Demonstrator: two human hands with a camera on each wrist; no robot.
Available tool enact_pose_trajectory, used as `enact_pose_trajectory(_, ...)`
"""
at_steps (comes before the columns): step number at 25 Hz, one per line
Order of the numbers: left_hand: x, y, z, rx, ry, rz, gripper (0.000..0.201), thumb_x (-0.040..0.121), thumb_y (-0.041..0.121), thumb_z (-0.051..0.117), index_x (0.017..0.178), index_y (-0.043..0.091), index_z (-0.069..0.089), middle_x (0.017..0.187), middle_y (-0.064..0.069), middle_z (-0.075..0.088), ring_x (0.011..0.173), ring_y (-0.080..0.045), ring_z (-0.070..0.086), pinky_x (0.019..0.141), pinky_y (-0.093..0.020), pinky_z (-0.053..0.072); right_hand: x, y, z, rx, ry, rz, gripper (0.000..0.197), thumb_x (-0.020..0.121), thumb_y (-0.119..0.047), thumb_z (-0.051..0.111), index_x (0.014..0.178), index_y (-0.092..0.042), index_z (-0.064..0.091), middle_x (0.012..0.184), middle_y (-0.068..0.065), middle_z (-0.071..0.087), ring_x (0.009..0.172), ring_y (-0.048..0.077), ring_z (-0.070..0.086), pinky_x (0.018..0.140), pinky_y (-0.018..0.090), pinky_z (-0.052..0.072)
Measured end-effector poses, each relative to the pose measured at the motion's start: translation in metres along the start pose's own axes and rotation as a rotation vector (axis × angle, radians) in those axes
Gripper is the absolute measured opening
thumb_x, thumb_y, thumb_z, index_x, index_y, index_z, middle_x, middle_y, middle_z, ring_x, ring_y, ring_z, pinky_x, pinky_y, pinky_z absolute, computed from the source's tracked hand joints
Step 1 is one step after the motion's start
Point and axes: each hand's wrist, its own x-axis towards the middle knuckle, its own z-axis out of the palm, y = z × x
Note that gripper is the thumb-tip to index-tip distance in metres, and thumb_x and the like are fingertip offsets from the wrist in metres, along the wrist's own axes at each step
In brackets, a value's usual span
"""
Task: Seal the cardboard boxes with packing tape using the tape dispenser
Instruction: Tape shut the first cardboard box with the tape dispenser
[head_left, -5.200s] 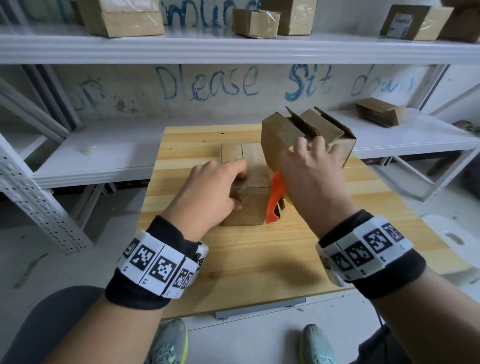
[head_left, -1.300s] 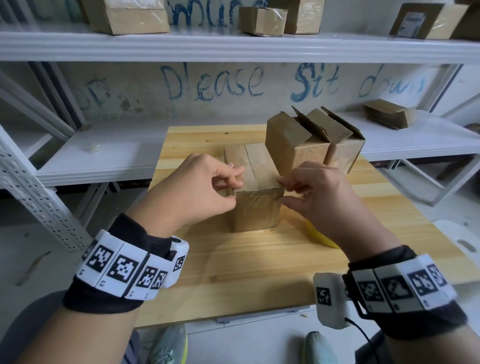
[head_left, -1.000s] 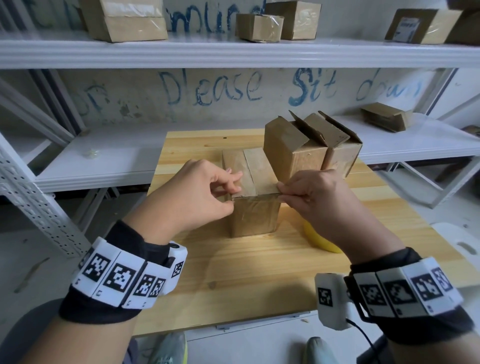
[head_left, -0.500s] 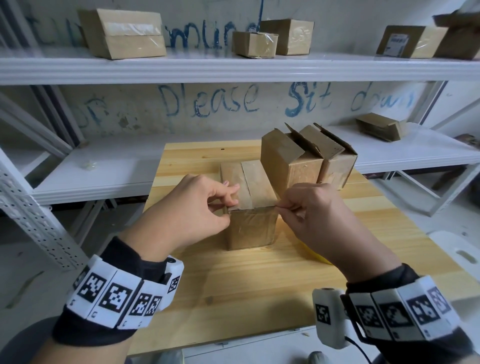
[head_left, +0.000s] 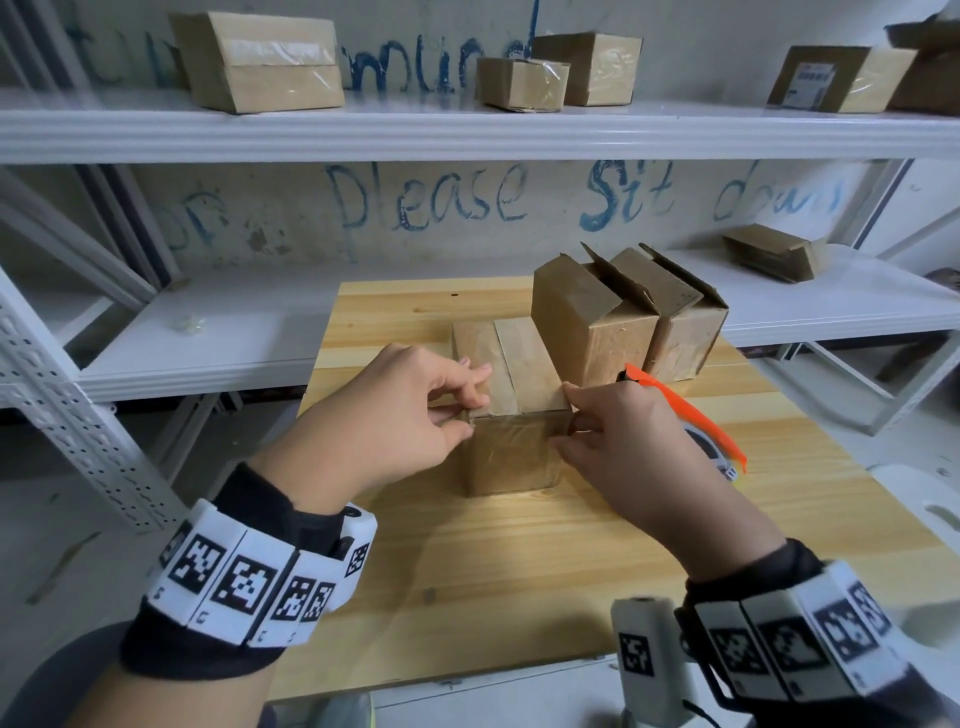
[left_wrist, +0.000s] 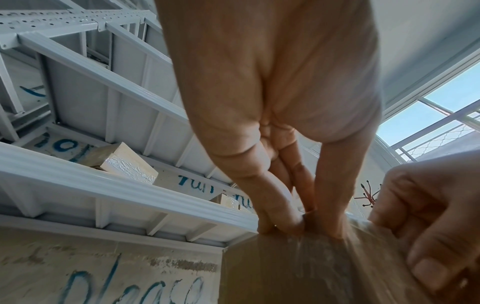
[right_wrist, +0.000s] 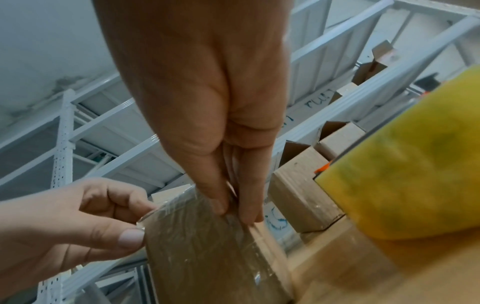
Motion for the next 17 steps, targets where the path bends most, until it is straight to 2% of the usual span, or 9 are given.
enact_pose_trajectory(2,-0.0002,-0.0005,-0.0004,-0.002,-0.002,-0.001,0.018,0.082,-0.008,0.074,0.088,0.008,0.075,0.13,0.002,0.068,0.127,0.007,0.052,0.094,-0.017,0.054,0.0022,-0.0007,-0.0019,0.003,0.012,0.038,0.019,0.084,-0.014,0.074,0.068,-0.011,0.065,0.062,0.002,0.063,0.057,0.015,0.059,0.053,0.014,0.044)
enact_pose_trajectory(4,0.0,-0.002,-0.001,0.004,-0.002,-0.003,0.018,0.083,-0.009,0.074,0.089,0.009,0.076,0.131,0.003,0.067,0.127,0.007,0.053,0.094,-0.016,0.053,0.0029,-0.0025,-0.005,-0.002,-0.039,0.062,0.025,0.085,-0.018,0.075,0.063,-0.013,0.066,0.059,0.001,0.066,0.052,0.01,0.062,0.05,0.01,0.046)
enact_pose_trajectory(7,-0.0008,-0.001,-0.001,-0.001,-0.003,0.008,0.021,0.083,-0.009,0.073,0.086,0.012,0.074,0.132,0.004,0.066,0.127,0.007,0.053,0.096,-0.016,0.052,0.0017,-0.0024,-0.0078,0.065,-0.081,0.081,0.022,0.087,-0.016,0.073,0.066,-0.009,0.07,0.06,0.002,0.07,0.054,0.005,0.069,0.057,0.016,0.057)
enact_pose_trajectory(9,-0.0006,0.0005,-0.0002,0.018,-0.011,0.017,0.024,0.084,-0.008,0.073,0.086,0.016,0.073,0.134,0.003,0.065,0.128,0.006,0.052,0.096,-0.015,0.051,0.0013,-0.0014,-0.0075,0.07,-0.106,0.106,0.021,0.089,-0.016,0.071,0.07,-0.007,0.071,0.064,0.002,0.071,0.056,0.004,0.07,0.061,0.022,0.06)
enact_pose_trajectory(11,0.0001,0.0011,-0.0003,0.018,-0.011,0.013,0.021,0.084,-0.008,0.073,0.088,0.012,0.074,0.134,0.003,0.065,0.128,0.006,0.052,0.095,-0.013,0.05,0.0016,-0.002,-0.0068,0.079,-0.134,0.129,0.022,0.09,-0.016,0.069,0.072,-0.005,0.071,0.066,0.003,0.073,0.057,0.004,0.07,0.062,0.024,0.061)
enact_pose_trajectory(14,-0.0008,0.0031,0.001,0.008,-0.008,0.018,0.027,0.085,-0.011,0.07,0.084,0.016,0.071,0.135,0.0,0.064,0.127,0.006,0.052,0.094,-0.012,0.05,0.004,-0.0038,-0.0085,-0.019,-0.218,0.116,0.025,0.095,-0.02,0.063,0.076,-0.005,0.069,0.07,0.003,0.073,0.06,0.006,0.071,0.065,0.025,0.061)
enact_pose_trajectory(17,-0.0026,0.0058,0.0028,0.036,-0.01,0.032,0.033,0.086,-0.012,0.068,0.082,0.022,0.067,0.137,-0.001,0.063,0.122,0.012,0.049,0.093,-0.012,0.051,0.0049,-0.0059,-0.0096,-0.134,-0.309,0.066,0.025,0.099,-0.024,0.056,0.078,-0.011,0.063,0.073,0.002,0.073,0.064,0.008,0.071,0.067,0.027,0.061)
